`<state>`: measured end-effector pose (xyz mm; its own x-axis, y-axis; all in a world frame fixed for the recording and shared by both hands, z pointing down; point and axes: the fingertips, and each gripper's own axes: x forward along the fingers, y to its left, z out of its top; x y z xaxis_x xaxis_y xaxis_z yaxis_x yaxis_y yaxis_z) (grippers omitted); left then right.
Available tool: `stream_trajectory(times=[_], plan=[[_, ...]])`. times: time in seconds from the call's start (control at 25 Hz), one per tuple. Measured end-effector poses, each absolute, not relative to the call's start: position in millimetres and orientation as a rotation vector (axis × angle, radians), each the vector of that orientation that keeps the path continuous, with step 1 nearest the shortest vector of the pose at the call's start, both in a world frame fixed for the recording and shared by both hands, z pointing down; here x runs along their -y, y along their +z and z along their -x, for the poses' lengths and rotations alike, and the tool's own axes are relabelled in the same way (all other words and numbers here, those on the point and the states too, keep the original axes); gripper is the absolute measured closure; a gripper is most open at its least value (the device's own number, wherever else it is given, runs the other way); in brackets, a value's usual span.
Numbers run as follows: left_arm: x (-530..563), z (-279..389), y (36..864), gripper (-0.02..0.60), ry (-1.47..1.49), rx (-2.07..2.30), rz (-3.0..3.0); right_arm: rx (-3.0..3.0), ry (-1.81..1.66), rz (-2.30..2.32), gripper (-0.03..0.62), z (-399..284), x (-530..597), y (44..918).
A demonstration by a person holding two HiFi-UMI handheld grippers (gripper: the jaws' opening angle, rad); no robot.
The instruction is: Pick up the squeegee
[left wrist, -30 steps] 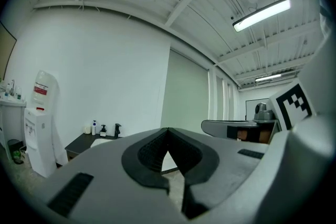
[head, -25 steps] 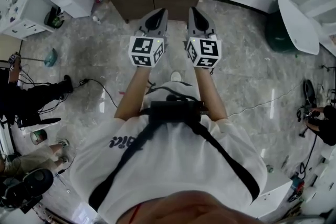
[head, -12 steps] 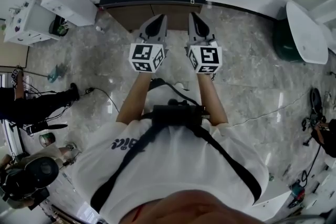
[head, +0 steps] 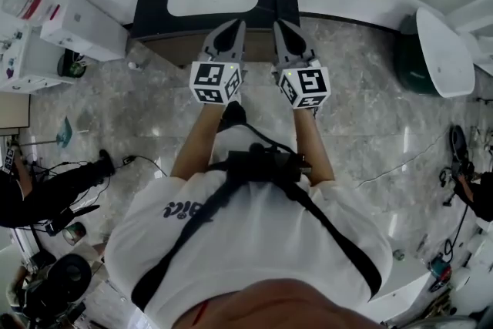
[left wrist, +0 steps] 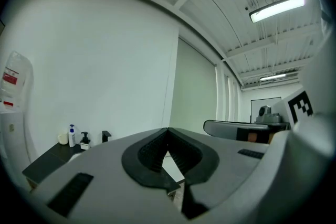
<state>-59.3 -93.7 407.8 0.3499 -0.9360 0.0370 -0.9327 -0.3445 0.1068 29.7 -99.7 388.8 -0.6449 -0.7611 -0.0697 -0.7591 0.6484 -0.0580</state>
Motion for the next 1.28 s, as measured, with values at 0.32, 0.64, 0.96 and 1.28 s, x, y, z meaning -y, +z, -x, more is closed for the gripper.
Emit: stream_trajectory(times=[0.32, 0.64, 0.96, 1.28], plan=[[209, 107, 395, 0.571, -0.076, 1.623, -2.565, -2.82, -0.029, 1.328, 0.589, 29, 203, 383], [266, 121, 428, 0.571, -0.041, 1.5, -2.554, -2.681, -0.209, 1.547, 0.588, 20, 265, 410], [320, 91, 476, 0.571, 0.073, 1.431, -2.513, -2.684, -0.339, 1.719, 0.588, -22, 321, 465], [379, 77, 526, 0.571, 0.19, 1.416, -2.415, -2.794, -0.542, 1.762, 0.588, -43, 384, 533]])
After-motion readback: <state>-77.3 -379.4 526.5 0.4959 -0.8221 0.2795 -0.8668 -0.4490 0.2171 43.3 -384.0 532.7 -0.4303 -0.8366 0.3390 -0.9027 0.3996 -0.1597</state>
